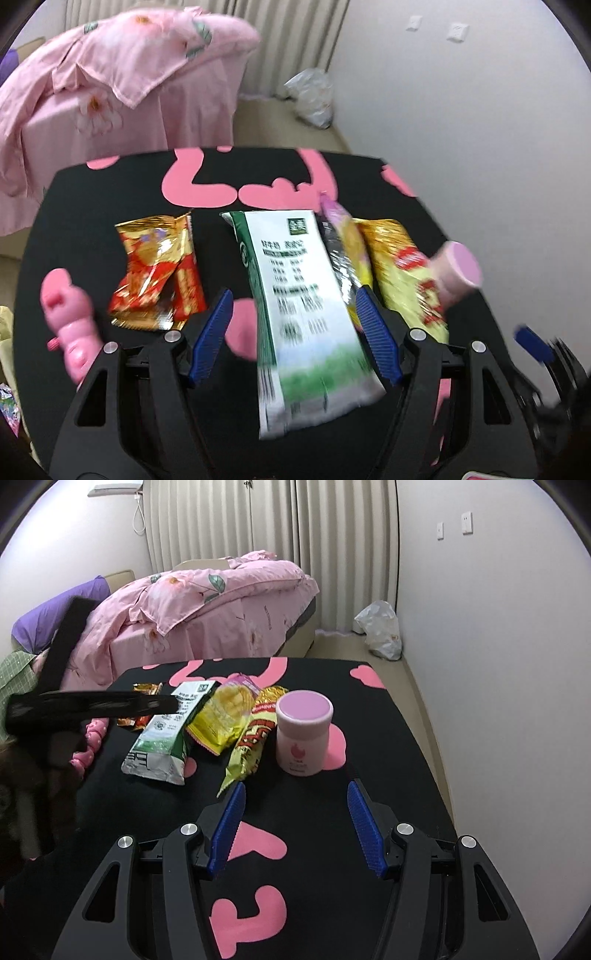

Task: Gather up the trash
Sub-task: 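Move both tools back to the table and grasp the green milk carton with the left tool, then grasp the yellow snack wrapper with the right tool while the left holds the milk carton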

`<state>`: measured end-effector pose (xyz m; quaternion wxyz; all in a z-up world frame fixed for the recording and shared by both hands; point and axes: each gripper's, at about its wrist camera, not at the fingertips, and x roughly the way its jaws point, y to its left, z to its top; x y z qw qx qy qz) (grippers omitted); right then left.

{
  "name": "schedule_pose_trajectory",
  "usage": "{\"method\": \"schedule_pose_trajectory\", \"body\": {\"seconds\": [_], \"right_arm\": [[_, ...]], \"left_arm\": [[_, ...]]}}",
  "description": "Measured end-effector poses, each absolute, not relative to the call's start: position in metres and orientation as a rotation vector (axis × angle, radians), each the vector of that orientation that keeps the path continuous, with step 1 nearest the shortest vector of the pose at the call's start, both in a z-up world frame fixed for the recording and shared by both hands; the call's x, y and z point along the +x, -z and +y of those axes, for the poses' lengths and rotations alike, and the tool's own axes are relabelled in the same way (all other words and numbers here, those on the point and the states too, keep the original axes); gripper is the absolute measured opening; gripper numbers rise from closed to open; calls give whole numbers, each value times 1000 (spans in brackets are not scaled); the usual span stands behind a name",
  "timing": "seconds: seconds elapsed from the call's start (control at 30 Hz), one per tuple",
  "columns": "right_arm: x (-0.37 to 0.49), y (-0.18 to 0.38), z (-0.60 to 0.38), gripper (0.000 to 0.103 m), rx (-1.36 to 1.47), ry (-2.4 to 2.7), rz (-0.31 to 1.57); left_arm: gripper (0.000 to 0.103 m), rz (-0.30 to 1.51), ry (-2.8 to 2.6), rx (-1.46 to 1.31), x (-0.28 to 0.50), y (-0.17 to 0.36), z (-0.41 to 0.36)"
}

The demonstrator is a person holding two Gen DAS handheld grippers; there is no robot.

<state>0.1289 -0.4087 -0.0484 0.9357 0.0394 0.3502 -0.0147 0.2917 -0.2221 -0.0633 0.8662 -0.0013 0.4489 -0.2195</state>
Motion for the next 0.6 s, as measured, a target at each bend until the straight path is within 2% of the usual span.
{"method": "schedule_pose_trajectory", "body": {"seconds": [0.07, 0.13, 0.2, 0.6], "right_arm": [[130, 50, -410, 55, 91, 18, 721], [133, 50, -409, 55, 101, -2, 717], [137, 50, -405, 55, 103, -25, 716], [189, 61, -383, 53, 129, -78, 729]], "left_arm": [[64, 974, 456, 9, 303, 73, -227], [56, 1005, 497, -14, 307, 77, -227], [55, 1020, 511, -27, 303, 75, -220], [53, 1047, 495, -6, 221, 67, -163]]}}
